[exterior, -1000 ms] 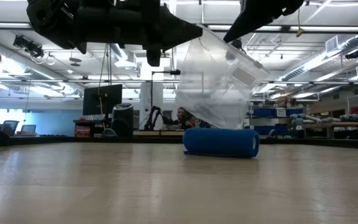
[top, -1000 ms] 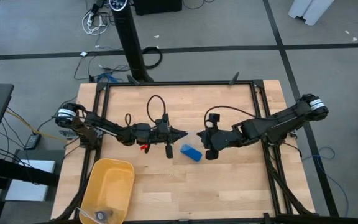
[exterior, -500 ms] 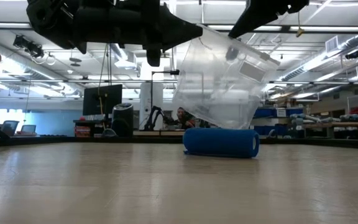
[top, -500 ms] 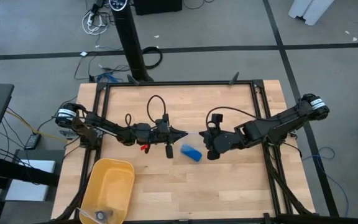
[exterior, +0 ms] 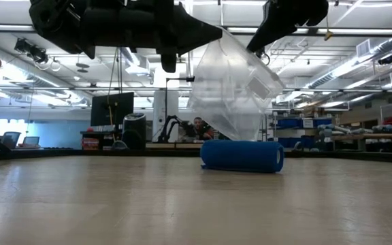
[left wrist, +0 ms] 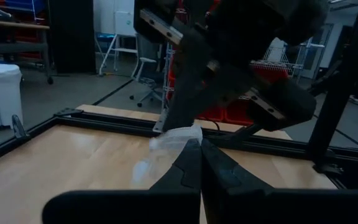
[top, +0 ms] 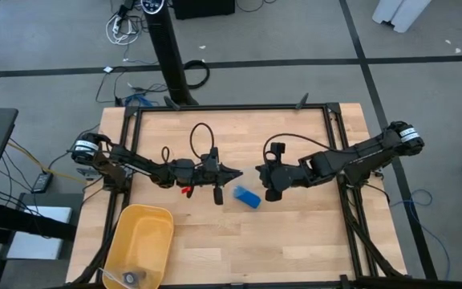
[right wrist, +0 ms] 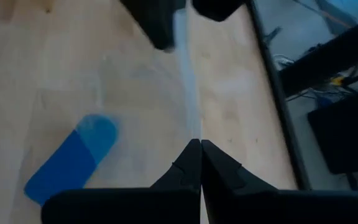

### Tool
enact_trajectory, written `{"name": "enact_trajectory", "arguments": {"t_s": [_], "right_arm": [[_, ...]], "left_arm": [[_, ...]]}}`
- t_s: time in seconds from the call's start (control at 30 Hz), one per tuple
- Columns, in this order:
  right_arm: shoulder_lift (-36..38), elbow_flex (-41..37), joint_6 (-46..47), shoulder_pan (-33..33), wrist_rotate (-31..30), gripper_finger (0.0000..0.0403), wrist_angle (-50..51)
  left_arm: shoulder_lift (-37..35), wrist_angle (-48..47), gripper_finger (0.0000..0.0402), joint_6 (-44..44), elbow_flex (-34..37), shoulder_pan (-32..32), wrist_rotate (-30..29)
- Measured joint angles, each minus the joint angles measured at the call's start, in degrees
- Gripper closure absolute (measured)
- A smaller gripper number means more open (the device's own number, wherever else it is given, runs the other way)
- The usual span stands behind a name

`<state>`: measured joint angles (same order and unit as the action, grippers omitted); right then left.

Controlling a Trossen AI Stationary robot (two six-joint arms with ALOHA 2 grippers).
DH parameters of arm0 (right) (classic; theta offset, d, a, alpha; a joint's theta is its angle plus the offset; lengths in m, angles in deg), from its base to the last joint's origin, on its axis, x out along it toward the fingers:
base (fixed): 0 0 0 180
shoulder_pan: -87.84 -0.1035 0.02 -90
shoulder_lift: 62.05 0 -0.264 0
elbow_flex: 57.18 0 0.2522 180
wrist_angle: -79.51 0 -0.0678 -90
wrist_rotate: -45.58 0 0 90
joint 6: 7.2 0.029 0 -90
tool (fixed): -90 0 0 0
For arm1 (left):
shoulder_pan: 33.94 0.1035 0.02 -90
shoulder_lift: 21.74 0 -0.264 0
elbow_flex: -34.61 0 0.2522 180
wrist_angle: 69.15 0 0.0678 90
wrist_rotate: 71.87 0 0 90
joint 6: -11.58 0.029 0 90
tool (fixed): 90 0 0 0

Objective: Roll bandage
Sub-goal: Open the zip bag

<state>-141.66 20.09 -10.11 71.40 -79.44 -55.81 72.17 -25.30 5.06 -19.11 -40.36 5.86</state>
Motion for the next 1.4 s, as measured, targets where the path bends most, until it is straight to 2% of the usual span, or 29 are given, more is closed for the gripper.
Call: {"name": "enact_trajectory", "arguments": {"t_s": [0.13, 0.33, 0.5, 0.63, 0.77, 0.97, 1.1, 1.27, 1.4], "right_arm": [[0.0, 0.0, 0.2, 0.4, 3.4, 0.0402, 0.1], [0.0, 0.0, 1.6, 0.1, -0.7, 0.0402, -1.3], [0.0, 0.0, 1.5, 0.2, 4.4, 0.0401, -1.8], [0.0, 0.0, 2.0, 0.3, 4.6, 0.0395, -1.3], [0.0, 0.0, 2.8, 0.9, 4.5, 0.0369, 0.2], [2.6, 0.0, 4.8, 0.2, 1.8, 0.0299, 8.0], [5.3, 0.0, 4.9, -1.3, 1.9, 0.0264, 7.1], [5.2, 0.0, 7.9, -1.9, 8.8, 0.0252, 5.1], [2.2, 0.0, 8.4, -1.9, 10.0, 0.0252, 4.7]], "left_arm": [[0.0, 0.1, 0.0401, 0.0, 0.0, 0.0, 0.1], [0.0, 0.1, 0.0401, 0.0, 0.0, 0.0, 0.2], [0.0, 0.0, 0.0401, 0.0, 0.0, 0.0, 0.4], [0.0, -0.1, 0.0402, 0.0, 0.0, 0.0, 0.4], [0.0, -0.1, 0.0402, 0.0, 0.0, 0.0, 0.4], [0.0, -0.2, 0.0402, 0.3, 0.0, 0.0, 0.4], [0.0, -1.2, 0.0402, 0.4, 0.0, 0.0, 0.4], [0.0, -1.4, 0.0402, 0.1, 0.0, 0.3, 0.4], [0.0, -1.5, 0.0402, -0.2, 0.0, 0.4, 0.3]]}}
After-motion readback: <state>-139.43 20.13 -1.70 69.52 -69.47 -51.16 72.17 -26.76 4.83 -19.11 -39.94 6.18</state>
